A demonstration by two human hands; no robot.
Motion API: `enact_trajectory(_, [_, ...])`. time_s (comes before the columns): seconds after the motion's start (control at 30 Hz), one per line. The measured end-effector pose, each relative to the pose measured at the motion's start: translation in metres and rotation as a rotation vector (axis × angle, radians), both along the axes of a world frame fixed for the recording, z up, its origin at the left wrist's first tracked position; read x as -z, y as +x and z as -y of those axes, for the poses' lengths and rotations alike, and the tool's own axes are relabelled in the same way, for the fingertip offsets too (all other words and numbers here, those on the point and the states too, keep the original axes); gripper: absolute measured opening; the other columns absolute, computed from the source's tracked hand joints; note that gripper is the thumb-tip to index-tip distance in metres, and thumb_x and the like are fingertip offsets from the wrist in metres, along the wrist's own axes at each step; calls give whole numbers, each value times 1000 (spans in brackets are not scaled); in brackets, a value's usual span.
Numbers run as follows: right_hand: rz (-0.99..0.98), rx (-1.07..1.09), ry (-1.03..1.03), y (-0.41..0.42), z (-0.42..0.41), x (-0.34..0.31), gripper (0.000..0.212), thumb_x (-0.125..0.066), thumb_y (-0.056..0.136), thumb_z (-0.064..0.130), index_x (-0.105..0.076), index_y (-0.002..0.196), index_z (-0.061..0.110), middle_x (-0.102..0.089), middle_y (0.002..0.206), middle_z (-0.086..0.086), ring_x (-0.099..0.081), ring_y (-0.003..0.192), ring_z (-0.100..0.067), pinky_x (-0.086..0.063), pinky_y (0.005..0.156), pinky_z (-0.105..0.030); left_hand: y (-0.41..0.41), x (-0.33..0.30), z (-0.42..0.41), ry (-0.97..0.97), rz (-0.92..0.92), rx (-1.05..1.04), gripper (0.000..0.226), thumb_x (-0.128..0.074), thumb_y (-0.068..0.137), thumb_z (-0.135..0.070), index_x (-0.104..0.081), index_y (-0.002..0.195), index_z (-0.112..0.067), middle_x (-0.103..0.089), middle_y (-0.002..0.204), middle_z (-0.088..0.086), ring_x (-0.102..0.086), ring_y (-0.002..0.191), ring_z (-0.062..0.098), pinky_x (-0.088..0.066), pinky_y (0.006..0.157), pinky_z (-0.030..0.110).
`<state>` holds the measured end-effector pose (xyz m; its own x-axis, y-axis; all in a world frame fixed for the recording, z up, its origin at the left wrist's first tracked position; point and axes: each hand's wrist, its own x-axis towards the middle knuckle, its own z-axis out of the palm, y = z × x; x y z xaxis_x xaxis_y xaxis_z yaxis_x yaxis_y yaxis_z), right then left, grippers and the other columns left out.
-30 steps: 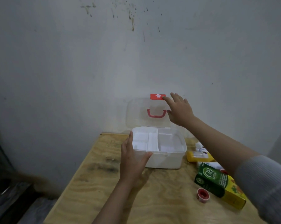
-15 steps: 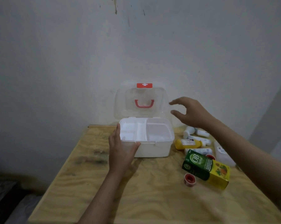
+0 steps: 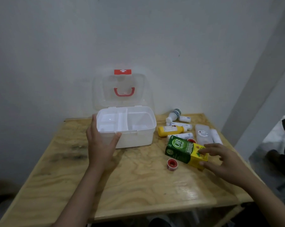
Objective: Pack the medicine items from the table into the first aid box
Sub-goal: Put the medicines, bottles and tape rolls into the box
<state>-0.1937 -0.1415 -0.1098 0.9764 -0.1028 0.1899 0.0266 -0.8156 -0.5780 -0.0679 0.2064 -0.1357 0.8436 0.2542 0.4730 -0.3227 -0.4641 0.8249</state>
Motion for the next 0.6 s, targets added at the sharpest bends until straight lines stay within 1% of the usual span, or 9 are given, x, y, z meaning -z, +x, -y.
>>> enact_trajectory(0.13, [44,45,104,-6,1,14,38,-82,67,18,-66,91,43,-58,111,14,-62,92,-11,-47,72,-19,-3,6,7,2,-11,11,96,-76,75,-36,-14,149,-35,-27,148,5,-34,132,19,-34,94,29])
enact_trajectory(0.2, [53,57,148,-9,6,12,36,-83,65,20,-69,86,46,-57,110,17,-63,90,-11,-53,75,-28,-5,9,11,-3,-23,14,96,-75,75,-36,-13,149,-36,-27,149,3,-34,132,19,-34,94,29])
enact_trajectory(0.23, [57,55,161,-10,9,10,33,-83,64,25,-70,85,46,-57,111,16,-64,90,-11,-54,77,-32,-6,10,12,-2,-28,14,96,-75,75,-37,-13,148,-37,-26,149,3,-34,132,19,-34,94,29])
enact_trajectory(0.3, [83,44,170,-13,13,2,31,-81,61,43,-69,89,47,-58,113,12,-64,90,-8,-54,78,-33,-8,10,14,11,-32,15,95,-74,76,-39,-13,148,-37,-26,150,2,-34,132,19,-35,93,30])
enact_trajectory(0.37, [121,37,188,-14,12,-11,30,-78,59,49,-72,88,43,-58,114,7,-60,96,-2,-54,81,-34,-8,10,14,25,-38,18,94,-74,76,-40,-13,148,-38,-26,150,1,-35,132,20,-37,91,31])
enact_trajectory(0.4, [147,28,195,-13,12,-18,31,-76,59,50,-72,88,41,-58,115,5,-59,99,1,-54,82,-34,-8,10,14,33,-42,21,94,-74,76,-41,-13,148,-38,-26,150,1,-35,132,20,-37,91,31])
enact_trajectory(0.47, [206,3,192,-10,8,-34,36,-74,61,59,-72,92,41,-57,115,4,-57,104,0,-53,80,-26,-7,10,12,57,-52,25,95,-74,75,-42,-13,148,-36,-27,149,1,-35,132,21,-39,92,34])
enact_trajectory(0.5, [223,-12,190,-7,4,-43,35,-73,63,57,-71,94,40,-57,115,3,-57,105,0,-51,78,-21,-7,11,11,70,-60,25,96,-75,74,-43,-13,148,-35,-27,149,2,-35,132,21,-41,93,36])
enact_trajectory(0.6, [255,-37,126,7,-6,-69,31,-76,67,34,-72,97,32,-56,117,1,-56,106,0,-48,77,-17,-2,10,12,95,-91,19,96,-76,72,-44,-17,147,-30,-29,146,4,-35,131,23,-41,96,38])
